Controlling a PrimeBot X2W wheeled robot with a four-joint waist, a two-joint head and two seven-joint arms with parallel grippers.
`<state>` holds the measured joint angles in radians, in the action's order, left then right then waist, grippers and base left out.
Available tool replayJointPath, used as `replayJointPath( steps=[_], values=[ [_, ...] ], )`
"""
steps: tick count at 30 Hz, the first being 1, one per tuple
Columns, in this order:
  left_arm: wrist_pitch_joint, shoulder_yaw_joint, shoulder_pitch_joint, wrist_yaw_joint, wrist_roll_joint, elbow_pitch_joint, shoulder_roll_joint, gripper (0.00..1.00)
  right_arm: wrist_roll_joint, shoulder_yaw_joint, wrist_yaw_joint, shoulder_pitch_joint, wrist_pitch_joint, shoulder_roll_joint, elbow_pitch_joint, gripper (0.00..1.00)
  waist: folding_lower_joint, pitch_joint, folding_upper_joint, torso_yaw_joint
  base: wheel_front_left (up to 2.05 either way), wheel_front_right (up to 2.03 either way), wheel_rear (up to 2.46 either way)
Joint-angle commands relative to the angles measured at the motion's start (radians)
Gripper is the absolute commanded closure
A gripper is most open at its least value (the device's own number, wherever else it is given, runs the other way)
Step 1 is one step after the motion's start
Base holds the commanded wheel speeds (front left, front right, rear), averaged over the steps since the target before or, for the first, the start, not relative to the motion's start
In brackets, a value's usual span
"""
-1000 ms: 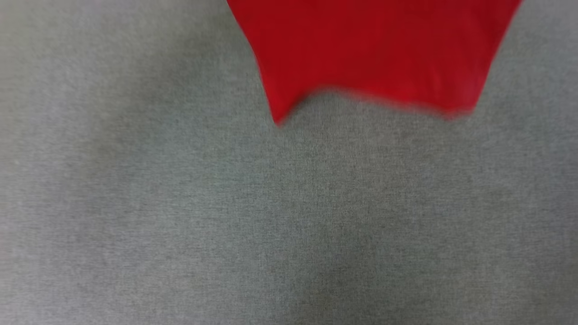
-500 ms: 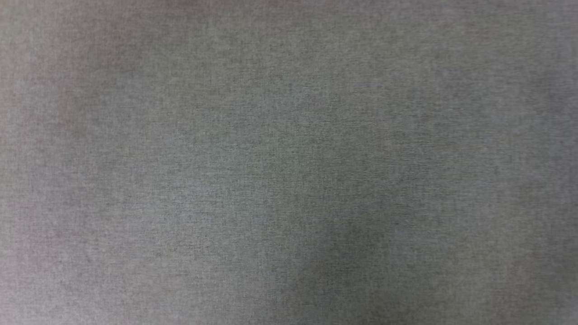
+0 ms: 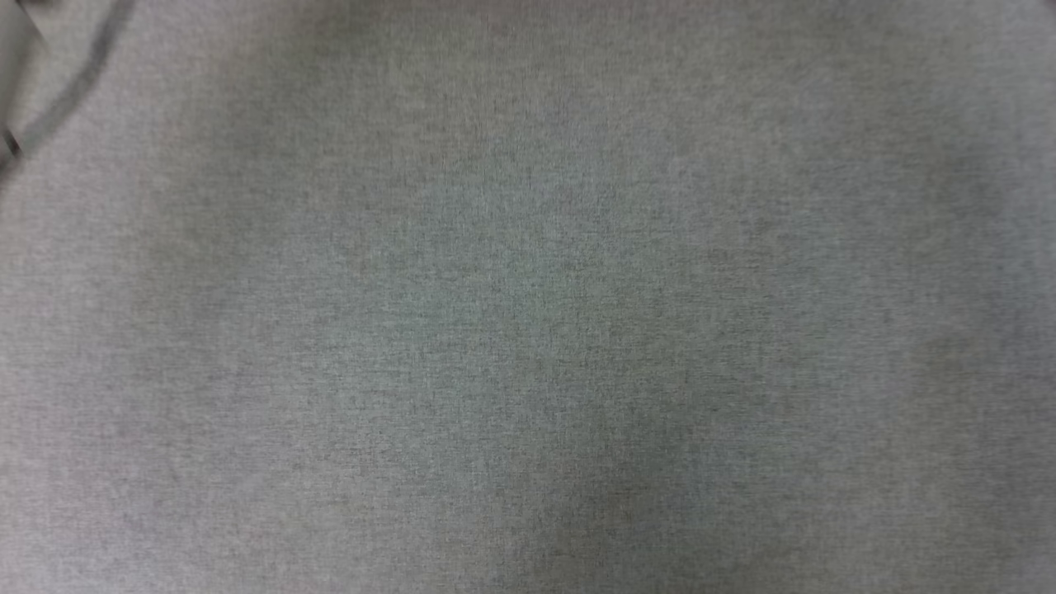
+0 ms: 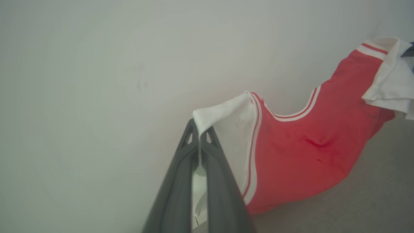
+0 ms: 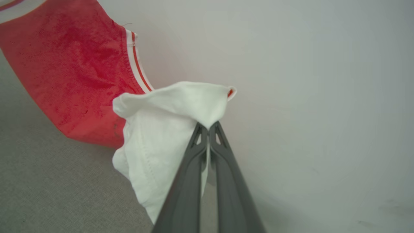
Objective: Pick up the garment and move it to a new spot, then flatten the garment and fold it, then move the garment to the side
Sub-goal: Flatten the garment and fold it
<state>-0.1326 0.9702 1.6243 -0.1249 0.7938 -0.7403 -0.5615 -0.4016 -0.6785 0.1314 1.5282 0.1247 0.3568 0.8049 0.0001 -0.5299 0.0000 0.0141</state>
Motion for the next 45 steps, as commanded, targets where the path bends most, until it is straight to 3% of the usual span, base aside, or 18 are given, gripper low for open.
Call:
replayJointPath(
  steps=[1, 4, 10, 16, 22, 29, 34, 41, 42, 43, 44, 45],
  values=[
    [-0.028, 0.016, -0.086, -0.003, 0.016, 0.016, -0.013, 1.00, -0.044, -0.034, -0.001, -0.081, -0.036, 0.004, 0.001, 1.00, -0.0001, 0.039, 0.0000, 0.004, 0.00, 0.00, 0.00],
    [-0.056, 0.033, -0.219, -0.001, 0.046, 0.041, -0.039, 1.00, -0.094, -0.081, -0.001, -0.190, -0.075, 0.016, -0.009, 1.00, -0.0001, 0.079, 0.0000, 0.013, 0.00, 0.00, 0.00],
    [-0.091, 0.038, -0.459, 0.044, 0.103, 0.126, -0.102, 1.00, -0.155, -0.202, -0.001, -0.367, -0.115, 0.083, -0.071, 1.00, -0.0001, 0.142, 0.0000, 0.011, 0.00, 0.00, 0.00],
    [-0.108, 0.040, -0.757, 0.138, 0.191, 0.293, -0.208, 1.00, -0.221, -0.302, -0.001, -0.550, -0.142, 0.178, -0.184, 1.00, -0.0001, 0.222, 0.0000, 0.028, 0.00, 0.00, 0.00],
    [-0.117, 0.040, -1.033, 0.263, 0.287, 0.441, -0.295, 1.00, -0.265, -0.341, -0.001, -0.766, -0.145, 0.270, -0.283, 1.00, -0.0001, 0.318, 0.0000, 0.038, 0.00, 0.00, 0.00],
    [-0.128, 0.042, -1.307, 0.372, 0.372, 0.555, -0.366, 1.00, -0.269, -0.309, -0.001, -1.025, -0.147, 0.359, -0.375, 1.00, -0.0001, 0.424, 0.0000, 0.050, 0.00, 0.00, 0.00],
    [-0.132, 0.045, -1.460, 0.432, 0.420, 0.644, -0.378, 1.00, -0.258, -0.263, -0.002, -1.193, -0.106, 0.420, -0.469, 1.00, -0.0001, 0.464, 0.0000, 0.052, 0.00, 0.00, 0.00],
    [-0.134, 0.040, -1.557, 0.474, 0.405, 0.708, -0.366, 1.00, -0.243, -0.156, -0.002, -1.353, -0.023, 0.441, -0.567, 1.00, -0.0001, 0.480, 0.0000, 0.037, 0.00, 0.00, 0.00],
    [-0.134, 0.041, -1.557, 0.473, 0.398, 0.715, -0.362, 1.00, -0.236, -0.138, -0.002, -1.363, -0.007, 0.435, -0.573, 0.62, -0.0001, 0.480, 0.0000, 0.035, 0.00, 0.00, 0.00],
    [-0.134, 0.040, -1.551, 0.474, 0.390, 0.720, -0.358, 1.00, -0.219, -0.119, -0.002, -1.365, 0.003, 0.429, -0.586, 0.50, -0.0001, 0.480, 0.0000, 0.033, 0.00, 0.00, 0.00],
    [-0.134, 0.038, -1.546, 0.476, 0.387, 0.725, -0.354, 1.00, -0.208, -0.088, -0.002, -1.360, 0.005, 0.418, -0.591, 0.00, -0.0001, 0.479, 0.0000, 0.033, 0.00, 0.00, 0.00],
    [-0.134, 0.041, -1.542, 0.475, 0.383, 0.728, -0.351, 1.00, -0.199, -0.062, -0.002, -1.358, 0.008, 0.406, -0.593, 0.00, -0.0001, 0.478, 0.0000, 0.033, 0.00, 0.00, 0.00]
  ],
)
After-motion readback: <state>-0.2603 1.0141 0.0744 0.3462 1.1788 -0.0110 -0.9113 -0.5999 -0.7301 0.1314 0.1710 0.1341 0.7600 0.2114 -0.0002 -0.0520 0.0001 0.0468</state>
